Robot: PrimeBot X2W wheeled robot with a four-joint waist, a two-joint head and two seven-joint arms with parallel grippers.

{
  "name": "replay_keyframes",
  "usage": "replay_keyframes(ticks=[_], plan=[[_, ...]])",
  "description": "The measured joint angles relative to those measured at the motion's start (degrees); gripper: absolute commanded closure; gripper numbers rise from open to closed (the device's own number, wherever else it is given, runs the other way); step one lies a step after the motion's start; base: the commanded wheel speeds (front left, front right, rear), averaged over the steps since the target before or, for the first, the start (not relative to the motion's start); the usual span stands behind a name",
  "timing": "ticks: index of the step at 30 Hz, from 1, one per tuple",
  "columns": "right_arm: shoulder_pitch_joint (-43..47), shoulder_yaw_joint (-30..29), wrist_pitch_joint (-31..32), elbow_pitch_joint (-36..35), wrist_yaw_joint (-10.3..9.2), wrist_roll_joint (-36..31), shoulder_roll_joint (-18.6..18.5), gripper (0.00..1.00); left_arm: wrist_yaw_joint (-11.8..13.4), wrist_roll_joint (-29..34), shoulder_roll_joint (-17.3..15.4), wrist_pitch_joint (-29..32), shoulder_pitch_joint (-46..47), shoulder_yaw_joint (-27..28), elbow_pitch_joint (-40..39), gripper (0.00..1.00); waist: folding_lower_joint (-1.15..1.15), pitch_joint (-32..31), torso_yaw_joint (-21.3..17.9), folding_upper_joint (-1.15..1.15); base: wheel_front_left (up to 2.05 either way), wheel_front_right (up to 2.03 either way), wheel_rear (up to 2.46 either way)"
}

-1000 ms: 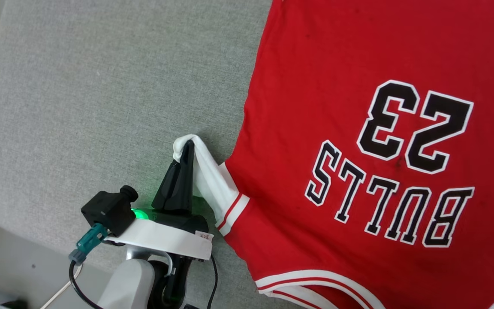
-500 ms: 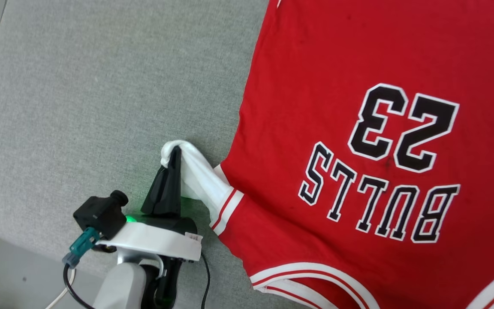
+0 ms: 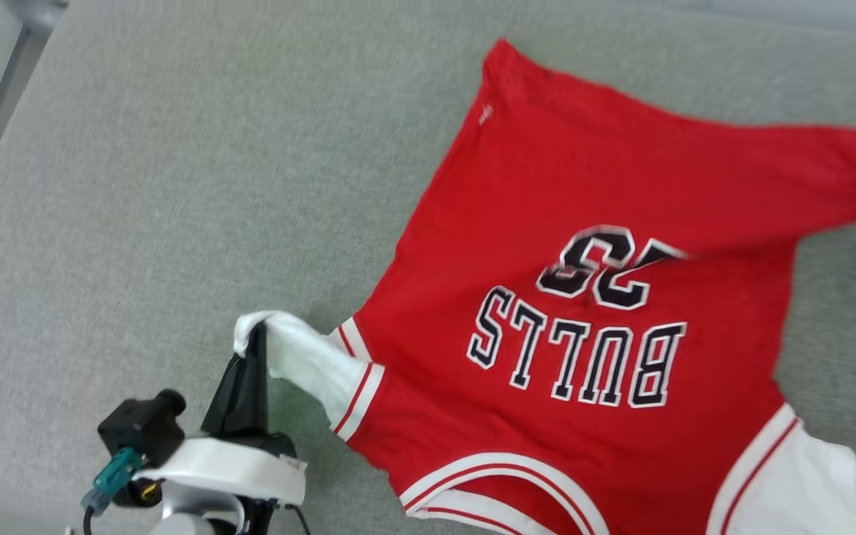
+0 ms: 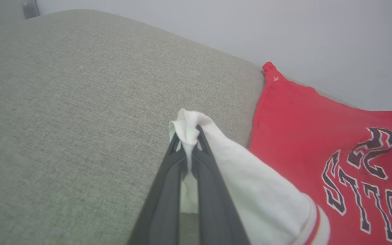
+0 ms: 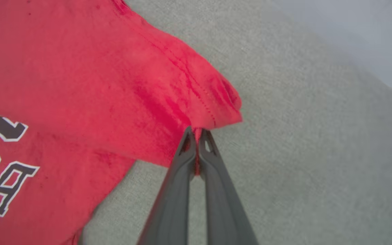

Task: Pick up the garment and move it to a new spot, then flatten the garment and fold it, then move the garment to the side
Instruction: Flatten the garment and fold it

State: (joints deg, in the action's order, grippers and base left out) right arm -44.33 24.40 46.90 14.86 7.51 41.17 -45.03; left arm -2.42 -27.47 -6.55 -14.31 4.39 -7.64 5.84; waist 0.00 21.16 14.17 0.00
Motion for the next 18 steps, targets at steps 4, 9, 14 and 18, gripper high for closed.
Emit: replay_keyframes(ticks=[4,9,14,18], plan=[[8.3,-1.3,-2.8,-2.7,0.00,2.6,-2.2,1.00,1.0,-0.4,-0.7,0.7,-2.6,0.9,-0.5,1.00,0.00,-3.5,-2.3,0.00,0.00,0.00,0.00],[19.9,-4.6,-5.3,-5.5,0.00,4.2,-4.1,1.00,1.7,-0.7,-2.0,1.6,-5.6,1.8,-1.1,1.00,0.00,-7.5,-5.4,0.00,0.00,0.00,0.00],[32.9,-9.4,-5.4,-8.3,0.00,4.8,-3.7,1.00,2.3,-1.1,-3.0,2.1,-7.6,2.5,-1.8,1.00,0.00,-10.7,-8.0,0.00,0.00,0.00,0.00],[43.1,-13.1,-5.5,-10.1,0.01,4.4,-1.3,1.00,2.9,-1.4,-3.4,2.1,-9.3,2.9,-2.0,1.00,-0.01,-12.5,-10.0,0.00,0.00,0.00,0.00]])
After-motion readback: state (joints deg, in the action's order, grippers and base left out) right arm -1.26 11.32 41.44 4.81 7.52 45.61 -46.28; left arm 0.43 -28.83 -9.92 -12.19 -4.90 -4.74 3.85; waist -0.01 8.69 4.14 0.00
